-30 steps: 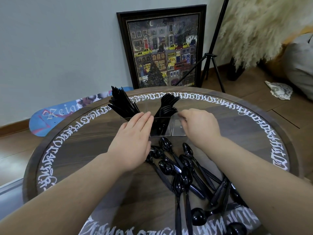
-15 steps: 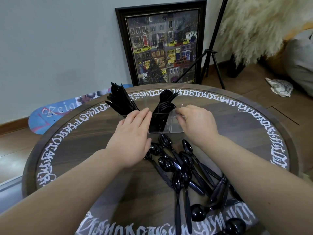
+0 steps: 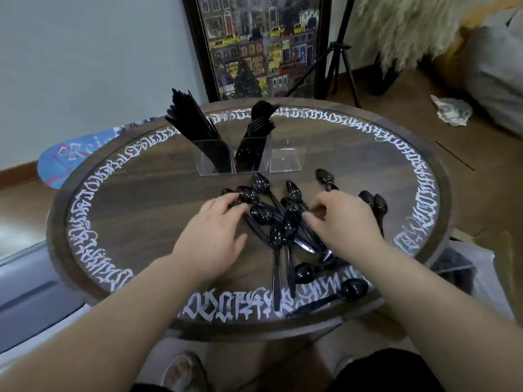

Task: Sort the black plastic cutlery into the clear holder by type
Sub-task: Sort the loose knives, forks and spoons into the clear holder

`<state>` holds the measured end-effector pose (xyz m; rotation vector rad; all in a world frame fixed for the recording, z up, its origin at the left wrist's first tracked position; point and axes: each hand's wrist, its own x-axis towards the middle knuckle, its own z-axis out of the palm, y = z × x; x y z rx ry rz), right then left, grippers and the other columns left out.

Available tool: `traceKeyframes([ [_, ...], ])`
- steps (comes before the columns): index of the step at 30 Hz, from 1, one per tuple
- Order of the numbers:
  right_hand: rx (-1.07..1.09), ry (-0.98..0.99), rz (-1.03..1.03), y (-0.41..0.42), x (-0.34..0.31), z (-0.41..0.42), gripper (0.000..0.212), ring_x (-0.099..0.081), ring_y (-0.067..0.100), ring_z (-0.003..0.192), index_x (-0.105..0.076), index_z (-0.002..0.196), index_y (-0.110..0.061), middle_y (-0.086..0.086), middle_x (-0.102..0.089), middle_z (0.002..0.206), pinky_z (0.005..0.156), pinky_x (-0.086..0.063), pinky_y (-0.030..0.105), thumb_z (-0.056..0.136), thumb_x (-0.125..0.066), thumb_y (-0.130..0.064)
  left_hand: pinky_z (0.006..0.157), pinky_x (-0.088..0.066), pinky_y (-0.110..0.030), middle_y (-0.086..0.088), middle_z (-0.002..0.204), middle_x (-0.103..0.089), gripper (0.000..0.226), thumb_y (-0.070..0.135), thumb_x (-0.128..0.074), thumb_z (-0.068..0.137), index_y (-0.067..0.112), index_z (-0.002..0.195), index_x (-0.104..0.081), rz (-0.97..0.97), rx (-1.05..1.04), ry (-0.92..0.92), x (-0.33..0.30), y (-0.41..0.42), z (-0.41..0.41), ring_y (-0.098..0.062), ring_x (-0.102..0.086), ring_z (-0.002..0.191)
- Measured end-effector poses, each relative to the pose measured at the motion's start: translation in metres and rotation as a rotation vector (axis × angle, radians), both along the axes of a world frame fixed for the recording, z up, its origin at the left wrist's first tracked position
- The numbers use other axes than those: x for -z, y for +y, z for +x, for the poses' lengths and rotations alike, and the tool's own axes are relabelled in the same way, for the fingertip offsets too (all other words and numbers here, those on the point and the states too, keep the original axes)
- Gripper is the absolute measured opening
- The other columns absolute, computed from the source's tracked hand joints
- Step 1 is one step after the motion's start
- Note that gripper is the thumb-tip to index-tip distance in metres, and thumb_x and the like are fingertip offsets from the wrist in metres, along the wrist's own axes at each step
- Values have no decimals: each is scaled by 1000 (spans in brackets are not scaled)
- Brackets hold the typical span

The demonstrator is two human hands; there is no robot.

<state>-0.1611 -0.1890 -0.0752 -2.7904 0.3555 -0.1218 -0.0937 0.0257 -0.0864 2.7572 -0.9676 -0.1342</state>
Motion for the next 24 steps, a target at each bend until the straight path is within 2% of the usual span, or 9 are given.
traceKeyframes([
  [3, -2, 178, 61, 17, 4, -19, 26, -62, 16, 75, -63, 78, -23, -5, -65, 75, 69, -53, 31, 87, -59, -46, 102, -38, -28, 5, 138, -45, 45, 36, -50, 95, 26, 139, -46, -8, -64, 91, 1, -2, -31, -14, -47, 122],
  [8, 32, 275, 106, 31, 15, -24, 34, -64, 20, 72, -71, 76, -15, 1, -69, 74, 68, -56, 33, 85, -61, -47, 91, -47, -30, 5, 109, -68, 33, 45, -56, 91, 25, 116, -65, -31, -190, 209, 5, -17, -55, -16, -61, 102],
  [10, 72, 265, 125, 34, 19, -26, 32, -64, 20, 72, -70, 76, -16, 1, -69, 74, 69, -56, 34, 85, -62, -46, 83, -50, -31, 6, 95, -68, 31, 52, -61, 84, 26, 99, -65, -16, -227, 243, 6, -24, -65, -17, -62, 93],
  [12, 96, 239, 120, 37, 24, -30, 32, -64, 21, 72, -69, 77, -17, 0, -67, 73, 70, -56, 36, 85, -61, -47, 79, -51, -32, 6, 91, -66, 30, 53, -64, 81, 25, 90, -59, 25, -261, 259, 10, -31, -68, -17, -61, 90],
  [16, 75, 213, 68, 39, 32, -34, 31, -63, 22, 75, -68, 79, -18, 1, -66, 75, 70, -55, 35, 87, -58, -46, 78, -51, -30, 6, 89, -62, 21, 42, -66, 80, 26, 85, -54, 14, -311, 302, 17, -37, -61, -19, -60, 90],
  [21, 69, 158, 102, 37, 38, -23, 24, -63, 25, 79, -69, 84, -15, 3, -67, 79, 69, -53, 32, 89, -55, -34, 80, -51, -31, 1, 92, -65, 15, 27, -63, 83, 15, 92, -66, -22, -313, 342, 20, -39, -51, -22, -62, 90],
  [24, 129, 162, 218, 34, 36, -17, 23, -63, 24, 79, -69, 78, -9, 7, -70, 82, 65, -49, 28, 89, -56, -25, 74, -54, -31, 0, 80, -67, 11, 24, -63, 86, 16, 91, -69, -222, -406, 489, 20, -33, -46, -18, -61, 71],
])
